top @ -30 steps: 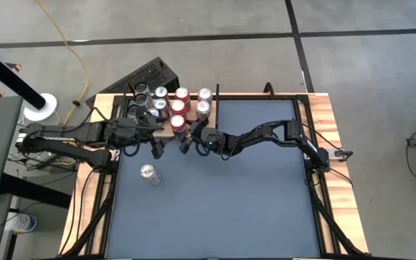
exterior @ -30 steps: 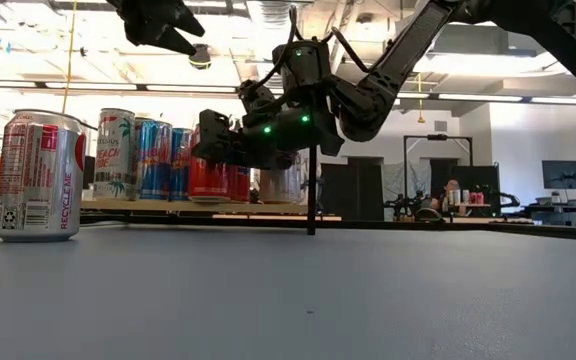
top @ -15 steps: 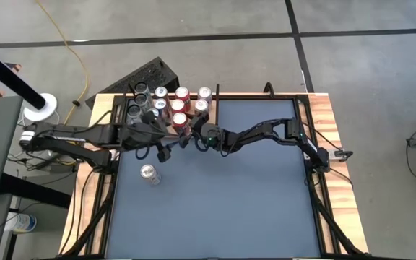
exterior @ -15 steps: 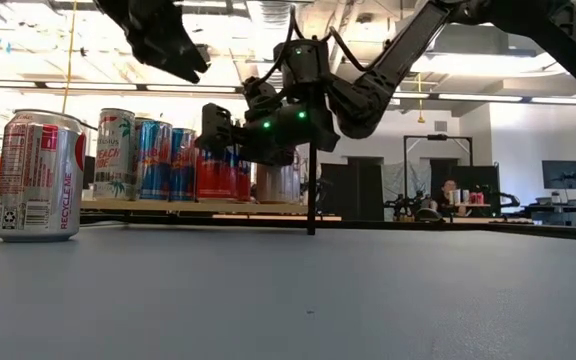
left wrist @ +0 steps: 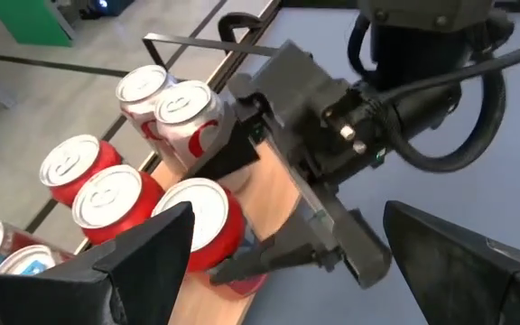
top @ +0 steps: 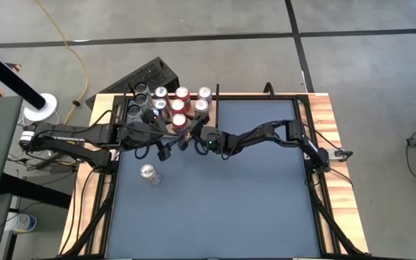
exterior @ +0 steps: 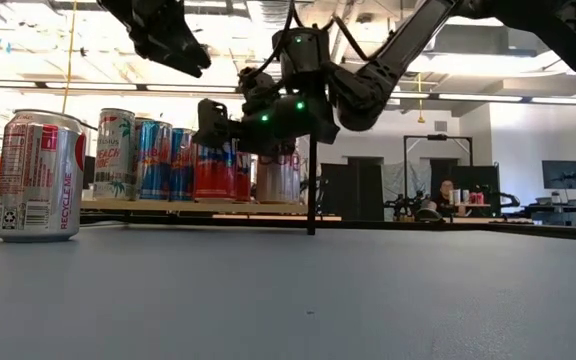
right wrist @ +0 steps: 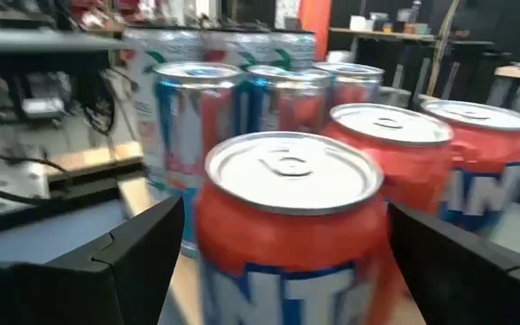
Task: Place canned beverage on shelf
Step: Put the red soda can on the shelf aligned with the other orange soda can
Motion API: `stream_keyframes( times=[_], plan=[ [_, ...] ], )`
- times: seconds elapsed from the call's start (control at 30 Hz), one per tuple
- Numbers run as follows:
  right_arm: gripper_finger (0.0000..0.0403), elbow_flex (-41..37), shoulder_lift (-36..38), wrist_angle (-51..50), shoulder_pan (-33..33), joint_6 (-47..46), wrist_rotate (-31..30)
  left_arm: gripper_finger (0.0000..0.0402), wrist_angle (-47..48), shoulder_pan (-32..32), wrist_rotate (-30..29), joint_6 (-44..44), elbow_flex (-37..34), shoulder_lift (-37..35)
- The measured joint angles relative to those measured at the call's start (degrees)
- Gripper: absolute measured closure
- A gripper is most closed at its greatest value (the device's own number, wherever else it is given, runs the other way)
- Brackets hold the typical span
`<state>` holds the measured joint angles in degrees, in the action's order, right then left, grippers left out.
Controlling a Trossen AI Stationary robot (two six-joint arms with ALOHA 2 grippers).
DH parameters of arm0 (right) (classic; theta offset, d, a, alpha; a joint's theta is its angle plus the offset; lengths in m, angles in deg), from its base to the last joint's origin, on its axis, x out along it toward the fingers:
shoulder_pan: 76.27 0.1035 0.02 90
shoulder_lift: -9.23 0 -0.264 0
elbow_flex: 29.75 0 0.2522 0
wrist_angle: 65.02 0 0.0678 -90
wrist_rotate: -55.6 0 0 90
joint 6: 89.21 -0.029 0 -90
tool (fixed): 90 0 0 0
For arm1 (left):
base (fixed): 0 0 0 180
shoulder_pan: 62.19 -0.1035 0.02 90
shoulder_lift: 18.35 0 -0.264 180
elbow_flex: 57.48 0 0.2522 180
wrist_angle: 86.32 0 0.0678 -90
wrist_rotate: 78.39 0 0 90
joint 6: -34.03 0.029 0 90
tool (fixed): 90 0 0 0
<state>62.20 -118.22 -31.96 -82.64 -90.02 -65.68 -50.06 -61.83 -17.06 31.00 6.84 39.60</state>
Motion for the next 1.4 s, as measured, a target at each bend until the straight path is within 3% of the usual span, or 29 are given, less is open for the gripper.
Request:
stream_keyframes(
  times=[0.2,0.37,0.6,0.67,0.8,0.93,1.03,1.3,1.4],
  plan=[
    [0.0025,-0.04,3.63,-3.86,0.03,1.35,-1.47,0.0054,1.68,0.0,-0.32,-0.17,0.0,-0.54],
    [0.0025,-0.03,9.36,-13.45,1.72,1.34,-1.63,0.0054,2.67,0.03,-0.77,-0.44,0.0,-0.63],
    [0.0042,0.07,18.45,-40.13,3.43,-4.94,-1.71,0.0054,4.97,2.42,-5.9,-1.14,-0.38,-3.99],
    [0.0066,-0.11,17.52,-43.18,3.16,-6.94,-2.01,0.0054,3.8,3.9,-7.94,-1.61,-2.28,-5.94],
    [0.0151,0.16,12.96,-38.05,2.96,-5.4,-6.31,0.0054,-1.98,5.77,-9.85,-2.29,-8.82,-9.99],
    [0.0282,0.12,10.92,-37.18,3.87,-1.98,-12.75,0.0054,-5.14,6.38,-9.48,-3.38,-13.2,-13.76],
    [0.0377,-0.02,10.83,-35.82,4.73,1.87,-13.5,0.0054,-4.81,6.4,-9.32,-3.62,-13.97,-15.72],
    [0.0399,0.6,10.23,-33.51,7.5,5.66,-13.16,0.0054,-5.48,6.38,-9.73,-1.03,-14.14,-18.88],
    [0.04,1.63,10.17,-33.27,9.36,6.92,-17.2,0.0054,-5.08,6.38,-10.66,-0.04,-14.14,-19.05]
  ],
)
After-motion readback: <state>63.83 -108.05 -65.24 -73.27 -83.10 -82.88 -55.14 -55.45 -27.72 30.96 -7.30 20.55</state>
